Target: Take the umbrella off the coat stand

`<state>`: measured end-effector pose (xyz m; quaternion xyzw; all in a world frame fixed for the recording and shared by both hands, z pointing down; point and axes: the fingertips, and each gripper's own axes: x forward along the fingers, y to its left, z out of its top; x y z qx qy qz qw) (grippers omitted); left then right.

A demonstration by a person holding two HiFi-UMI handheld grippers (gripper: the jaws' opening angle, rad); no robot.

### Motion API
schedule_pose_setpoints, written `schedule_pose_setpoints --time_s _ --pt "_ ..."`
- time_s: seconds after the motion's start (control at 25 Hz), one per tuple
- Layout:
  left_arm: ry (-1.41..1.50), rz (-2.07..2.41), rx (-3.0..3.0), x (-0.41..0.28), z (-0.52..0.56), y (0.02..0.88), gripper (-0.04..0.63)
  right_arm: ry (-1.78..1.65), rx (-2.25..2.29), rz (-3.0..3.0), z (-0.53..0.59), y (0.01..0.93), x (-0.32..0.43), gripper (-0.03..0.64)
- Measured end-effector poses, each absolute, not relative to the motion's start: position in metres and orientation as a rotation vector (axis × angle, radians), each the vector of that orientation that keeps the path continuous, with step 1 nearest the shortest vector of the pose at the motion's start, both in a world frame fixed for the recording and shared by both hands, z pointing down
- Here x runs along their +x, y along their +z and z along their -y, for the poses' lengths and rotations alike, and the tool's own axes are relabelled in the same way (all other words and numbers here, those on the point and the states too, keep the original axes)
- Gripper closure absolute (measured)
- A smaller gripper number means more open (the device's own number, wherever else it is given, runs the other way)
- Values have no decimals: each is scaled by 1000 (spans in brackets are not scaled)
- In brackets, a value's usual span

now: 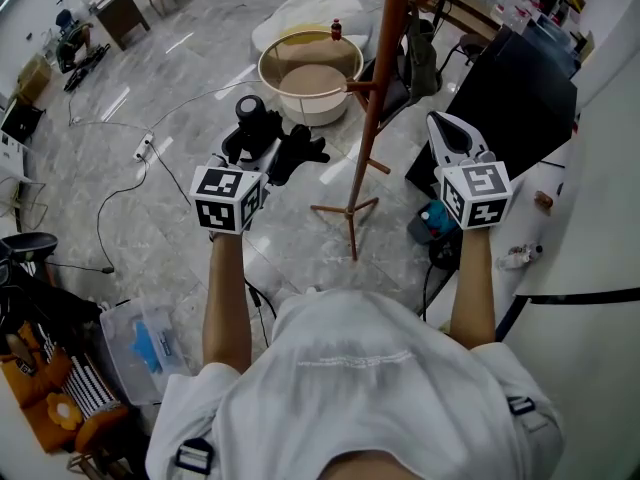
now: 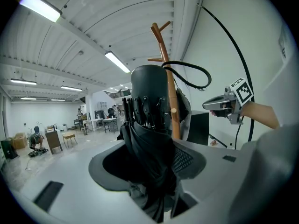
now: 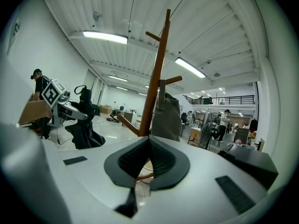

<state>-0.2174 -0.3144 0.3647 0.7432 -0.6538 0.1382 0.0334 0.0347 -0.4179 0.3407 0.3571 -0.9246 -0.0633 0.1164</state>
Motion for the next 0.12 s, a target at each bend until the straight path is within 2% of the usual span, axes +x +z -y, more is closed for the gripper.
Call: schedule_pose_setpoints --time_s 0.12 --pt "431 2005 2289 -216 315 367 347 -183 1047 2706 419 343 35 595"
